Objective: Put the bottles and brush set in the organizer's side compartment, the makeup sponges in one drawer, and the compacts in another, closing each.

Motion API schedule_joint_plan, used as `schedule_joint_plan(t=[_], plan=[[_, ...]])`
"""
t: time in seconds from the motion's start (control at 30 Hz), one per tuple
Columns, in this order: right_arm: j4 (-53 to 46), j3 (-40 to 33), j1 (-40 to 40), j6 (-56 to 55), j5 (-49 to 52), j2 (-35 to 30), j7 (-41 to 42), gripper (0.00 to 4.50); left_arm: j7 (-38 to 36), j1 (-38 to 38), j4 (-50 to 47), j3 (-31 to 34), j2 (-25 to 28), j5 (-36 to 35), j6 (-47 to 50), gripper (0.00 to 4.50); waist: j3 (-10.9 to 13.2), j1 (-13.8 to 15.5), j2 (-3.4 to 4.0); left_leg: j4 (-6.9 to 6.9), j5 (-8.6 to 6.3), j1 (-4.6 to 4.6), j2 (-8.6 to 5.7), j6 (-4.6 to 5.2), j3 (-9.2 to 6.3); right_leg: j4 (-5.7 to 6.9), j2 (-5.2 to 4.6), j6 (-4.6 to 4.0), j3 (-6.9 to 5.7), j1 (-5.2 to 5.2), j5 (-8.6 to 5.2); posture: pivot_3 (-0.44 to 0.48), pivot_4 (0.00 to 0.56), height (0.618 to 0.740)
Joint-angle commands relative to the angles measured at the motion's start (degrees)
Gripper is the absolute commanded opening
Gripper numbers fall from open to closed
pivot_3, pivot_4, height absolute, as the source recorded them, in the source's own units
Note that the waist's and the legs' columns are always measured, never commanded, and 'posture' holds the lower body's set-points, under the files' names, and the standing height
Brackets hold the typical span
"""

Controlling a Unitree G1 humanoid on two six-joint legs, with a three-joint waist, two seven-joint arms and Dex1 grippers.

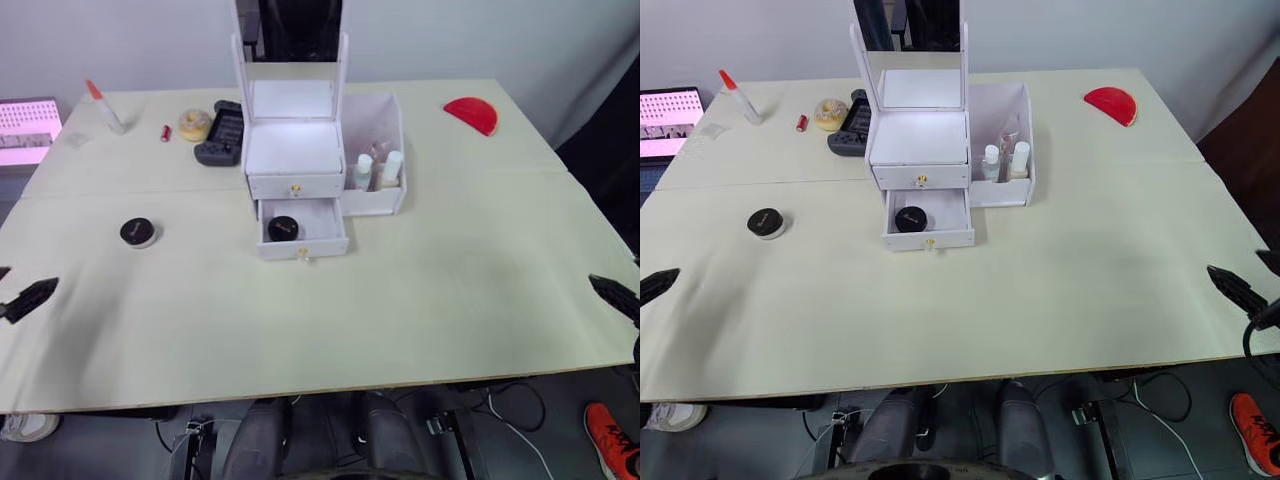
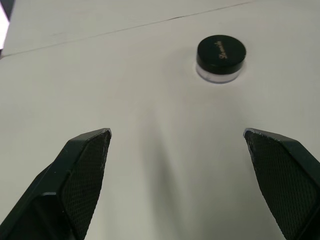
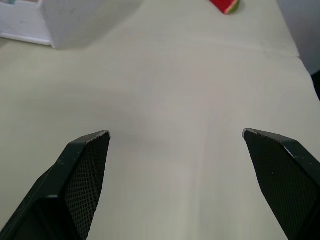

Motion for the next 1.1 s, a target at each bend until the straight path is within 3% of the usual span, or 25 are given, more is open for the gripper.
schedule_joint_plan(t=[0.03,0.33,0.57,0.73,0.83,1.1], plan=[[0.17,0.51,-1.25,-2.46,-0.06,0.14,0.57,4.50,0.83,0.88,-2.59,2.02,-0.72,-1.51,-1.27,4.47,-0.01,-0.05,0.02,0.00,0.00,0.01,0.00,0.00,0.02,0.00,-0.01,0.01,0.00,0.00,-0.01,0.000,0.150,0.737],[-0.26,1.96,-1.86,-3.01,0.29,0.53,0.04,4.50,2.04,0.58,-5.54,0.48,-1.62,-3.24,-0.53,4.47,-0.02,0.04,0.02,0.00,-0.02,0.00,0.03,0.04,0.16,0.00,0.01,-0.18,0.00,-0.06,0.11,0.000,0.150,0.737],[-8.44,3.18,-3.87,1.54,2.78,-0.25,-2.72,4.50,4.07,-2.27,-8.98,-3.41,-2.30,-4.32,1.26,4.47,-0.02,0.03,0.03,0.02,-0.02,0.00,0.05,0.05,0.20,0.02,0.06,-0.14,0.00,-0.06,0.09,0.000,0.150,0.737],[-19.08,9.54,-11.65,8.68,7.12,-2.33,-5.61,4.50,8.39,-5.05,-13.95,-7.14,-5.06,-4.44,3.50,4.47,-0.02,-0.26,0.05,0.04,-0.01,0.01,0.13,0.06,0.19,0.05,0.14,-0.22,0.01,-0.07,0.14,0.000,0.150,0.737],[-24.64,17.49,-20.96,13.09,11.05,-2.97,-6.59,4.50,11.66,-5.93,-16.85,-8.89,-7.11,-4.50,5.03,4.47,-0.02,-0.42,0.04,0.04,-0.02,0.00,0.17,0.07,0.19,0.06,0.24,-0.26,0.01,-0.07,0.17,0.000,0.150,0.737],[-26.58,35.99,-41.44,18.23,13.31,1.58,-5.50,4.50,22.48,-9.13,-19.78,-11.37,-11.20,-2.57,7.82,4.47,-0.03,0.10,-0.05,0.11,-0.02,-0.03,0.28,0.07,0.13,0.08,0.50,-0.37,0.00,-0.07,0.24,0.000,0.150,0.737]])
